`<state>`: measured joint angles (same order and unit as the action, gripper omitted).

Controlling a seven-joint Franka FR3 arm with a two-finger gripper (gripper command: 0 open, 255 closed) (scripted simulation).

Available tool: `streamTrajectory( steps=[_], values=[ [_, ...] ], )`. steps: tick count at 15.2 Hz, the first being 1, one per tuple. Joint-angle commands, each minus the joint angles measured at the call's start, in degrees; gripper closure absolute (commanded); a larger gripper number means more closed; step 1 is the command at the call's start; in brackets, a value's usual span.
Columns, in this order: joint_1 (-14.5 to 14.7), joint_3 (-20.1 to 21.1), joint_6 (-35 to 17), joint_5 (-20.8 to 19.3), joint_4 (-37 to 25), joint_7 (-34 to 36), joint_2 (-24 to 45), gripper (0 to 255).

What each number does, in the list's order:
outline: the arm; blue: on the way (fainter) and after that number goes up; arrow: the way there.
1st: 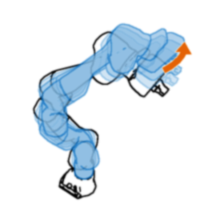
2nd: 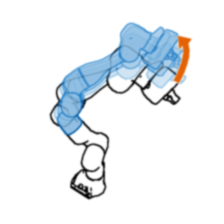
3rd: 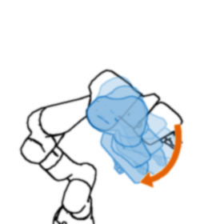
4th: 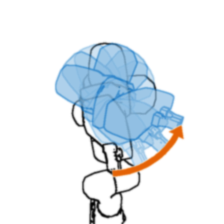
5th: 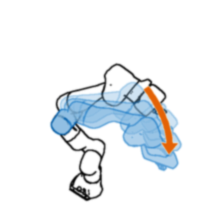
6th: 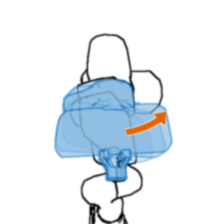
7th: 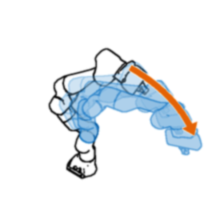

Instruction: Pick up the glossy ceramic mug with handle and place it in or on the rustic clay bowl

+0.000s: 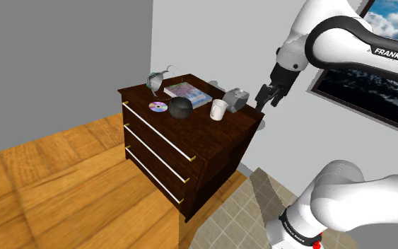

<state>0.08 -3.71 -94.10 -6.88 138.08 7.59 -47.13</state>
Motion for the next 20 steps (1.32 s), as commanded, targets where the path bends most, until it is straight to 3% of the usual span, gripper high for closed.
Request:
streamTrajectory(
  steps=[1, 11, 20],
  values=[
    [0.0, 0.0, 0.0, 0.0, 0.0, 0.0, 0.0, 0],
    [-0.9, -9.6, -14.2, -1.0, -5.1, -8.0, 18.4, 0],
    [-0.6, -17.1, -22.7, 5.0, -16.1, -17.7, 38.2, 0]
  ],
)
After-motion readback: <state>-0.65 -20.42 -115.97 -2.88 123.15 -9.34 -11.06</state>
